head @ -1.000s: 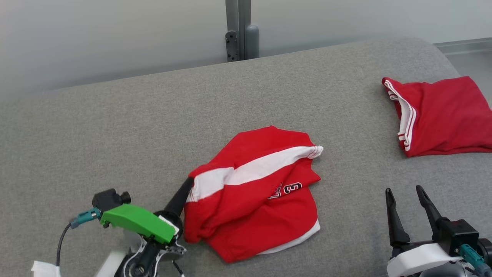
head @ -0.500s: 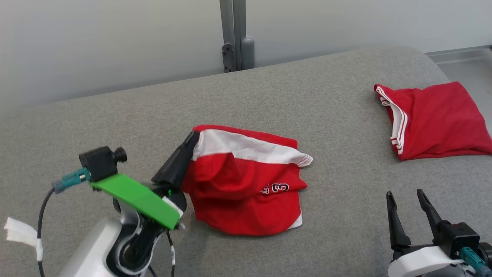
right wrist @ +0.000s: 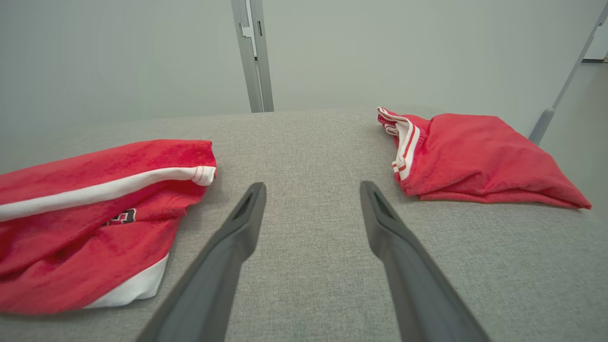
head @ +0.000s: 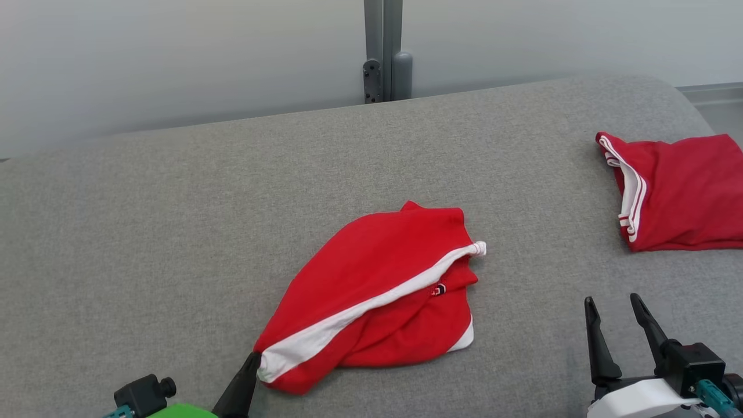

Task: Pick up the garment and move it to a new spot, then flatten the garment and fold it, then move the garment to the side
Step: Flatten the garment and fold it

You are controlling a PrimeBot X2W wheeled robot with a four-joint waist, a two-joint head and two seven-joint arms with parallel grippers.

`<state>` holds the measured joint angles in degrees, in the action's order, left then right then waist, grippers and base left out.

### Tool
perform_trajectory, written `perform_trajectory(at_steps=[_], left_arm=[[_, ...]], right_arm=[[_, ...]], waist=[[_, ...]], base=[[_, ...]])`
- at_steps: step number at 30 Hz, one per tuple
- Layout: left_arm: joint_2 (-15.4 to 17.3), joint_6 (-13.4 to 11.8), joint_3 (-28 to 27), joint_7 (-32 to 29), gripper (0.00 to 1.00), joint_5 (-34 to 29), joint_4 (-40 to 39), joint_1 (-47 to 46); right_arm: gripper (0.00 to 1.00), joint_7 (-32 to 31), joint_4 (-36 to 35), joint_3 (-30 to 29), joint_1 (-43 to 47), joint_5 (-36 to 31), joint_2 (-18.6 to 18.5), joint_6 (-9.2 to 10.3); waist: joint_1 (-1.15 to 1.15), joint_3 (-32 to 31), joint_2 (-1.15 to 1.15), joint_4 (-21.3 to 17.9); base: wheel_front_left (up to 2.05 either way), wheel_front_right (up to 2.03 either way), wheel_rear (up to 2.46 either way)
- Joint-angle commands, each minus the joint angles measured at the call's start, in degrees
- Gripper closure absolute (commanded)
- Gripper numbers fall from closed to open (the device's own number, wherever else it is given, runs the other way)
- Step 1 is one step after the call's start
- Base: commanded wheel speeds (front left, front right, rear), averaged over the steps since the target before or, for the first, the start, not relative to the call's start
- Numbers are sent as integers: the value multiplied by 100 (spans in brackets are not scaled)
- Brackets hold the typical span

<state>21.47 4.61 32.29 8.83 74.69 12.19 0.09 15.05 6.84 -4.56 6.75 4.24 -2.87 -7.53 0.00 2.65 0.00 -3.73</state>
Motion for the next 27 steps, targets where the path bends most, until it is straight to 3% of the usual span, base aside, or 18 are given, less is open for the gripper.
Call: perform_trajectory(at_steps=[1, 4, 5, 6, 7, 8, 14, 20, 24, 27], left_arm=[[-36, 54, -49, 52, 100, 44, 120, -99], [-90, 150, -37, 51, 100, 65, 318, -235], [-96, 155, -48, 100, 95, 34, 376, -273], [-106, 177, -50, 123, 75, 29, 409, -289], [-109, 199, -46, 156, 46, -2, 422, -300], [-102, 204, -41, 179, 0, -23, 429, -307], [183, 117, 18, 391, 0, -517, 241, -130], [290, -348, -425, 627, 0, -1383, -296, 160], [-27, -575, -1229, 636, 0, -2605, -756, 502], [-469, -568, -1897, 634, 0, -3424, -1031, 844]], right_arm=[[0, 16, 4, 3, -56, -30, -11, 8], [0, 16, 17, 11, -85, -39, -11, 8], [0, 16, 21, 12, -93, -43, -11, 8], [0, 16, 26, 10, -96, -44, -11, 8], [0, 16, 30, 11, -94, -45, -11, 8], [0, 16, 33, 13, -80, -41, -11, 8], [0, 16, 12, -14, 30, -15, -11, 8], [0, 16, -172, -141, 38, -230, -13, 8], [0, 16, -277, -267, 68, -317, -69, 8], [0, 16, -329, -372, 113, -304, -78, 8]], waist=[[0, 32, 0, 86], [0, 38, 0, 134], [0, 37, 0, 145], [0, 33, 0, 152], [0, 25, 0, 159], [0, 17, 0, 164], [0, -36, 0, 173], [0, -103, 0, 272], [0, -206, 0, 408], [0, -286, 0, 507]], base=[[0, 0, 0], [0, 0, 0], [0, 0, 0], [0, 0, 0], [0, 0, 0], [0, 0, 0], [0, 0, 0], [0, 0, 0], [0, 0, 0], [0, 0, 0]])
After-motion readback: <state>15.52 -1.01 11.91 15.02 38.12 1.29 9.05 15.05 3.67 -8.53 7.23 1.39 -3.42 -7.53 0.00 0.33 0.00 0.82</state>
